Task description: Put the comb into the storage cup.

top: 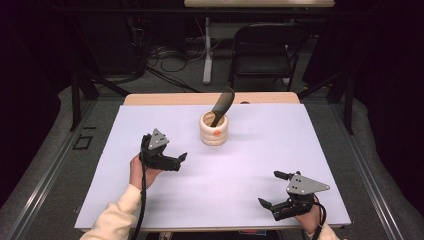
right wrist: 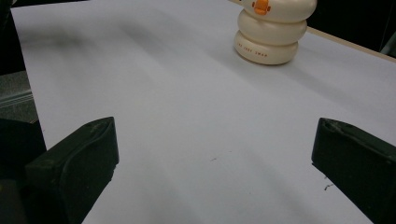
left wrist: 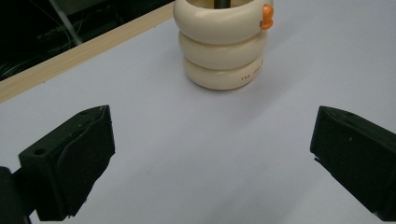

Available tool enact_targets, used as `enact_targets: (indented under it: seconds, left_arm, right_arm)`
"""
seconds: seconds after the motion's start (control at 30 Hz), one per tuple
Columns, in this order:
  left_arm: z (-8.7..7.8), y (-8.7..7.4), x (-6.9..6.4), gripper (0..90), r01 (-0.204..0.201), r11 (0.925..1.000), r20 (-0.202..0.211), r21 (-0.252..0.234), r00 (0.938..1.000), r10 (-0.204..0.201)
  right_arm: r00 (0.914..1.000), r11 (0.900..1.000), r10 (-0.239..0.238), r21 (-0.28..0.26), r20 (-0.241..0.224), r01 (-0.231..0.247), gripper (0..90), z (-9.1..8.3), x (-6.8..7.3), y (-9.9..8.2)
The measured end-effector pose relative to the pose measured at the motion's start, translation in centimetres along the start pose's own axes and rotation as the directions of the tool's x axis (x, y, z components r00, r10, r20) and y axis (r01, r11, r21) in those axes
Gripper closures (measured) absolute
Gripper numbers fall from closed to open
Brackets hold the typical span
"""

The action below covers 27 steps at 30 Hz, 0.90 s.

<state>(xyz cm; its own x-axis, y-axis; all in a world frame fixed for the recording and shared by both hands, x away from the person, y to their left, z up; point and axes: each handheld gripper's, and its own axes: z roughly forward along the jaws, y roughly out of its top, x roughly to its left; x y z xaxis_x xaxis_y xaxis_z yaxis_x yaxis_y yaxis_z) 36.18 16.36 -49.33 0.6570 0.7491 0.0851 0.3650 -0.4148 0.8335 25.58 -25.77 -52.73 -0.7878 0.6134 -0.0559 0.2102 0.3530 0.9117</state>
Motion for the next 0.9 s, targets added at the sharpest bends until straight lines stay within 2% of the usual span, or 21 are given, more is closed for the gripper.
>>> enact_targets:
  seconds: [0.53, 0.9]
  left_arm:
    - [-2.1, -1.9, -1.1, 0.0, -0.019, 0.9998, -0.006, 0.007, 0.9998, 0.019]
    - [-3.2, -3.1, -1.8, 0.0, -0.029, 0.9995, 0.007, 0.008, 0.9996, 0.029]
  right_arm:
    - [1.0000, 1.0000, 0.004, -0.003, 0.006, -0.004, 0.0, -0.2, 0.0, 0.0]
    - [1.0000, 1.0000, 0.007, -0.002, 0.006, -0.007, 0.0, -0.2, -0.1, -0.1]
